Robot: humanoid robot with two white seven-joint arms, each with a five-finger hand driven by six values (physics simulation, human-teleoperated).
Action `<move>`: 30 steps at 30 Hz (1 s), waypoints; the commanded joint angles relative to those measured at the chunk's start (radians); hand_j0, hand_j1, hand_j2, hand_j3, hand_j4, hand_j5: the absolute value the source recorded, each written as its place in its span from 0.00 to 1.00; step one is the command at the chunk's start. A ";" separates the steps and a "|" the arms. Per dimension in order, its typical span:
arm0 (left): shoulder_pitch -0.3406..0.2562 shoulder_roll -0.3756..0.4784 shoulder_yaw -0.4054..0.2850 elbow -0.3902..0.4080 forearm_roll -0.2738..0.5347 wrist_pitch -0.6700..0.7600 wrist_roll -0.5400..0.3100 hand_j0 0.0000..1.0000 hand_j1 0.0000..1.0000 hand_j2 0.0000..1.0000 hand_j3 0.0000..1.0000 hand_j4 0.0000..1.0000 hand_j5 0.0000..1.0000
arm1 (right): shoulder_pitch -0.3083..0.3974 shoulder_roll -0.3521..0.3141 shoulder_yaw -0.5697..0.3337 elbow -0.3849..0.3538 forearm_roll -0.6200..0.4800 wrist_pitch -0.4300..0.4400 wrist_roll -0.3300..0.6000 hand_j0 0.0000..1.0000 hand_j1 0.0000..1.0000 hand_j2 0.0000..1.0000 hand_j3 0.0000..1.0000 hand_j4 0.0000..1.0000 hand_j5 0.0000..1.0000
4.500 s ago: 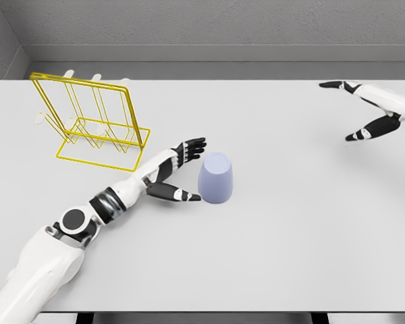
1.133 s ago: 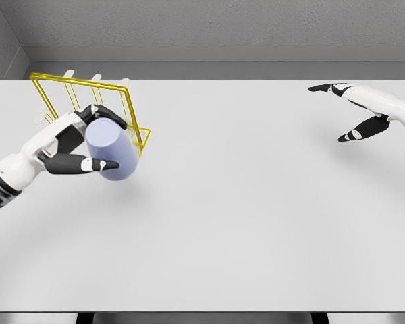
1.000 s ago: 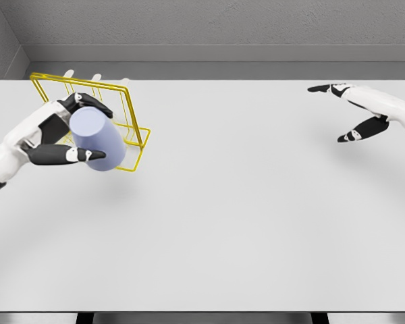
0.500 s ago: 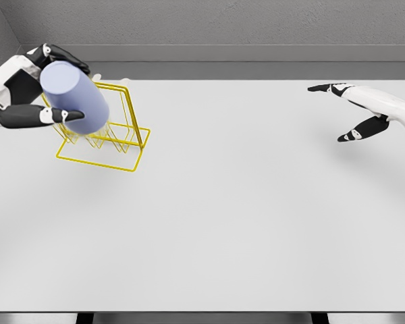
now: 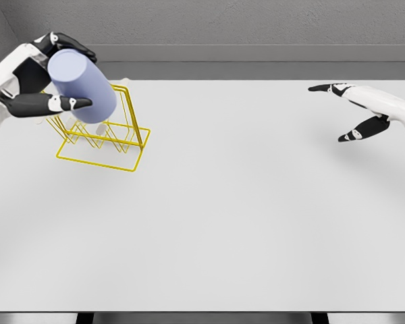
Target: Place the cup on the cup holder with both arms
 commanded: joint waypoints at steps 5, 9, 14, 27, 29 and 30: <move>-0.021 -0.026 -0.028 0.042 -0.003 0.022 0.001 0.40 0.40 0.40 0.40 0.40 0.40 | 0.000 -0.001 -0.001 -0.001 -0.007 0.002 0.000 1.00 1.00 1.00 1.00 1.00 1.00; -0.020 -0.031 -0.039 0.052 -0.004 0.022 -0.001 0.40 0.40 0.40 0.40 0.40 0.40 | 0.000 -0.001 -0.001 -0.001 -0.007 0.002 0.000 1.00 1.00 1.00 1.00 1.00 1.00; -0.014 -0.023 -0.039 0.068 -0.003 0.021 -0.006 0.40 0.40 0.40 0.40 0.40 0.40 | 0.000 -0.001 -0.001 -0.001 -0.007 0.002 0.000 1.00 1.00 1.00 1.00 1.00 1.00; 0.000 -0.031 -0.068 0.078 -0.004 0.021 -0.007 0.40 0.40 0.40 0.40 0.40 0.40 | 0.000 -0.003 -0.001 0.001 -0.007 0.002 0.000 1.00 1.00 1.00 1.00 1.00 1.00; 0.002 -0.028 -0.068 0.078 -0.004 0.021 -0.007 0.40 0.40 0.40 0.40 0.40 0.40 | 0.000 -0.003 -0.001 0.001 -0.007 0.002 -0.001 1.00 1.00 1.00 1.00 1.00 1.00; 0.002 -0.025 -0.068 0.078 -0.003 0.019 -0.007 0.40 0.40 0.40 0.40 0.40 0.40 | 0.000 -0.003 -0.001 0.001 -0.007 0.002 0.000 1.00 1.00 1.00 1.00 1.00 1.00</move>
